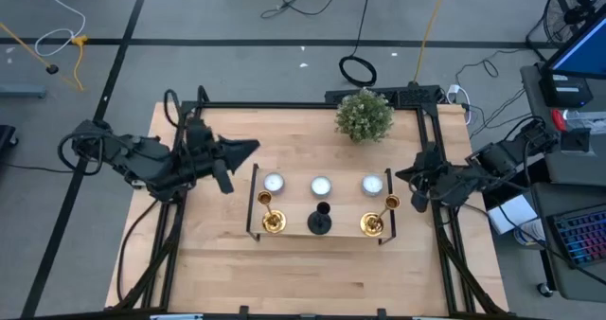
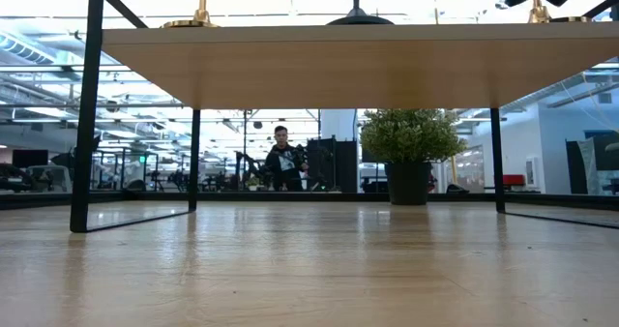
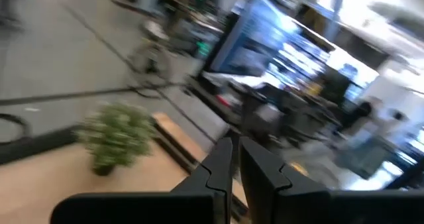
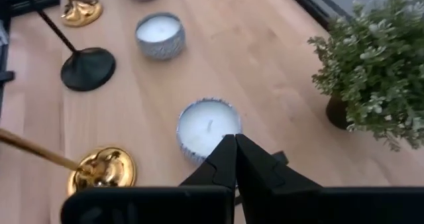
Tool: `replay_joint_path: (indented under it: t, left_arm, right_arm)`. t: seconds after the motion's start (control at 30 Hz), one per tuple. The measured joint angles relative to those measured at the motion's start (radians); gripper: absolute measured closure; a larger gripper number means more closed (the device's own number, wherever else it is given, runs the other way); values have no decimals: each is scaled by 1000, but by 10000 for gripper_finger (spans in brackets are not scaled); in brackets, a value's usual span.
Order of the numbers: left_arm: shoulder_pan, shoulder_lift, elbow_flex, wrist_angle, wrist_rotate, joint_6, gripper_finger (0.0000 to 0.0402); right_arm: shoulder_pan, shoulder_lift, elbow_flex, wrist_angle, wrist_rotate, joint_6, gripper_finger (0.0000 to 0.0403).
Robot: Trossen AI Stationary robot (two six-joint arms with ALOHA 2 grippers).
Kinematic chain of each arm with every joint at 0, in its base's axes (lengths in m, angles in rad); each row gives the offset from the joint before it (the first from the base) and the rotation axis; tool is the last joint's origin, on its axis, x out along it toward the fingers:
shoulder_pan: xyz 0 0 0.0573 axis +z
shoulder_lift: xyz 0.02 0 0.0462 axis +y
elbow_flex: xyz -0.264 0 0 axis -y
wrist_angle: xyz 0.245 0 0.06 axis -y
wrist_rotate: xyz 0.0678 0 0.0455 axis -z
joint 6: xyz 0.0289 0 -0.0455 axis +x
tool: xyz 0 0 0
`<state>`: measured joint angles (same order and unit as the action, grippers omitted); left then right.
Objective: Pick & Place candle stick holders
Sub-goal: Put the golden candle holder onto shelf
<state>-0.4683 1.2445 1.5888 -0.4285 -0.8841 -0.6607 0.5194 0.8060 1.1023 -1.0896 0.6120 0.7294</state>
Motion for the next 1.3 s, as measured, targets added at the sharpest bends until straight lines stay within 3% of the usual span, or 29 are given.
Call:
replay_joint_path:
  t: [0.07, 0.23, 0.4, 0.5, 1.3]
  left_arm:
    - [0, 9, 1, -24, -60, -29, 371]
    - [9, 30, -1, -59, -66, -48, 371]
    - [15, 35, -1, -71, -59, -54, 371]
    - [20, 37, -1, -69, -59, -56, 371]
    - [-6, 39, -1, -70, -50, -75, 371]
  right_arm:
    - [-10, -20, 0, 0, -33, -20, 402]
    - [-52, -50, -22, 69, -126, -86, 402]
    - [-140, -40, -120, 262, -348, -180, 403]
    - [-191, -19, -186, 320, -430, -195, 403]
    - [-253, -50, -226, 504, -432, -244, 403]
